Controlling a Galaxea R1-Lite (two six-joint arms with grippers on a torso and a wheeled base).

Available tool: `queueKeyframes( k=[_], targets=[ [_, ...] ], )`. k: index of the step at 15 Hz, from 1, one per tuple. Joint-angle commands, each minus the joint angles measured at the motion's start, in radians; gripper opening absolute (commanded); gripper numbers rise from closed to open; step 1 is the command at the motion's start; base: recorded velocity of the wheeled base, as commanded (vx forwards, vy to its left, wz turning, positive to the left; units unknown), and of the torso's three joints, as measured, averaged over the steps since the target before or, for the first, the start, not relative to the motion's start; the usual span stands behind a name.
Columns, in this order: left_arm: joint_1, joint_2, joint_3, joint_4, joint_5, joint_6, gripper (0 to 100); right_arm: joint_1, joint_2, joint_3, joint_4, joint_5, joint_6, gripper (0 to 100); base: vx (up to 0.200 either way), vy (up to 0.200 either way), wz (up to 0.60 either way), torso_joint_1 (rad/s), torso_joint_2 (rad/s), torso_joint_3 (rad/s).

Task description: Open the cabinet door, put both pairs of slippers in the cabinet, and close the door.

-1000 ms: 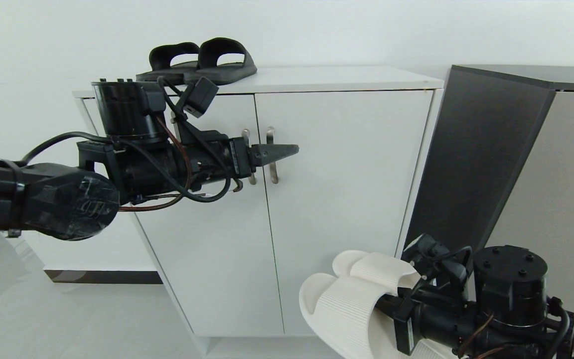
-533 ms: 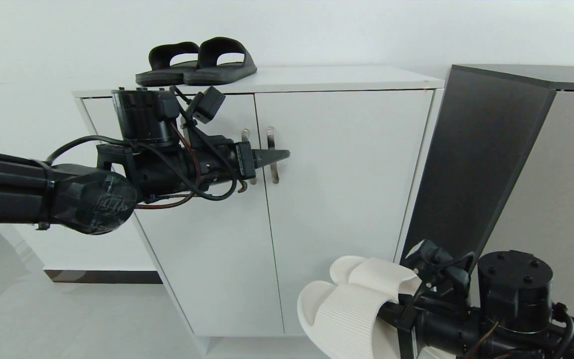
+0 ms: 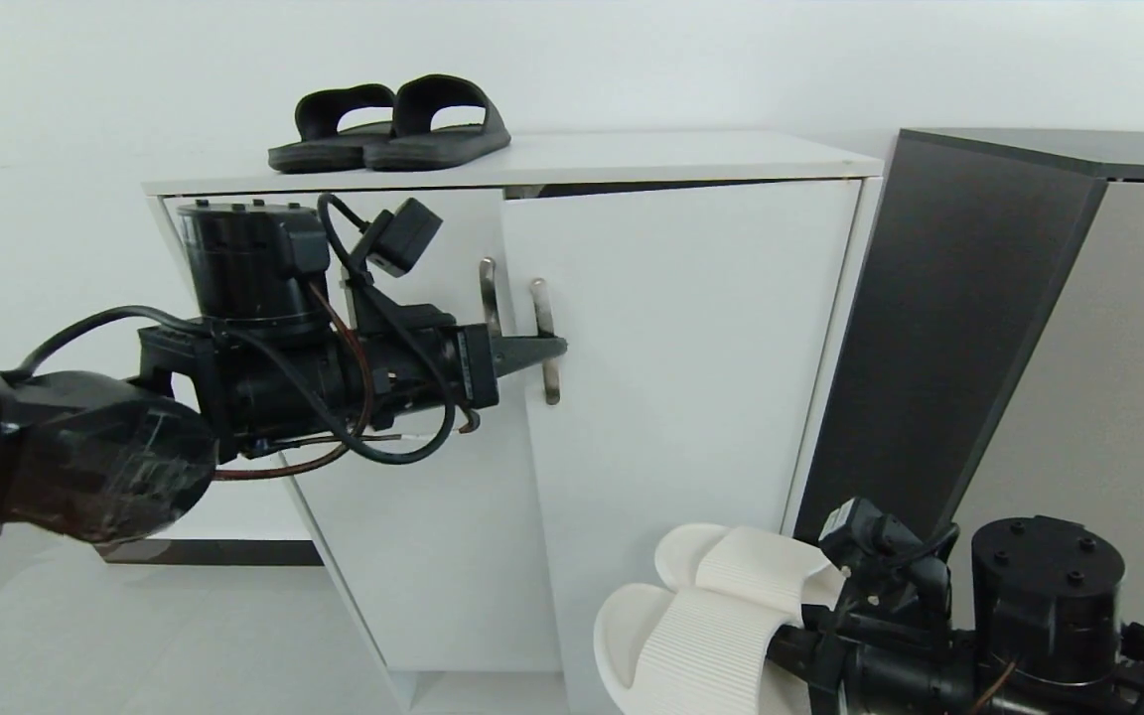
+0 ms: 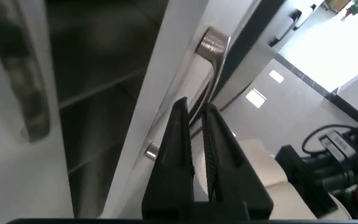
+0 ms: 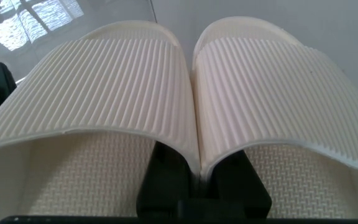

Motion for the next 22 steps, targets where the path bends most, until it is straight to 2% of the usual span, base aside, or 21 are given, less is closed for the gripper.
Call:
queueKeyframes(
  k=[1,4,7,9,11,13,14,18,22],
  targets=[
    [-0.033,-0.139,0.112,-0.029,0.001,-0.006,0,0.0,-0.001,0.006,-0.009,0.003,0.001,0,0.0,0.0,0.0,0.0,0.0,0.0],
    [-0.035,-0.195,0.172,-0.029,0.001,-0.008,0,0.0,-0.009,0.043,-0.052,0.081,-0.002,0,0.0,0.0,0.0,0.0,0.0,0.0],
    [-0.025,-0.275,0.255,-0.035,0.005,-0.006,0,0.0,-0.01,0.047,-0.066,0.082,-0.002,0,0.0,0.0,0.0,0.0,0.0,0.0],
    [0.038,-0.3,0.25,-0.045,0.003,-0.011,0,0.0,-0.01,0.047,-0.066,0.082,-0.002,0,0.0,0.0,0.0,0.0,0.0,0.0],
    [0.088,-0.281,0.239,-0.1,0.003,-0.011,0,0.0,-0.01,0.047,-0.066,0.082,-0.002,0,0.0,0.0,0.0,0.0,0.0,0.0],
    [0.119,-0.235,0.222,-0.19,0.003,-0.019,0,0.0,-0.01,0.047,-0.066,0.082,-0.002,0,0.0,0.0,0.0,0.0,0.0,0.0],
    [0.125,-0.217,0.21,-0.206,0.001,-0.025,0,0.0,-0.01,0.047,-0.066,0.082,-0.002,0,0.0,0.0,0.0,0.0,0.0,0.0],
    [0.127,-0.071,0.08,-0.209,0.005,-0.04,0,0.0,-0.007,0.047,-0.066,0.082,-0.002,0,0.0,0.0,0.0,0.0,0.0,0.0],
    [0.127,0.039,-0.046,-0.209,0.005,-0.042,0,0.0,-0.006,0.047,-0.066,0.084,-0.001,0,0.0,0.0,0.0,0.0,0.0,0.0]
  ],
)
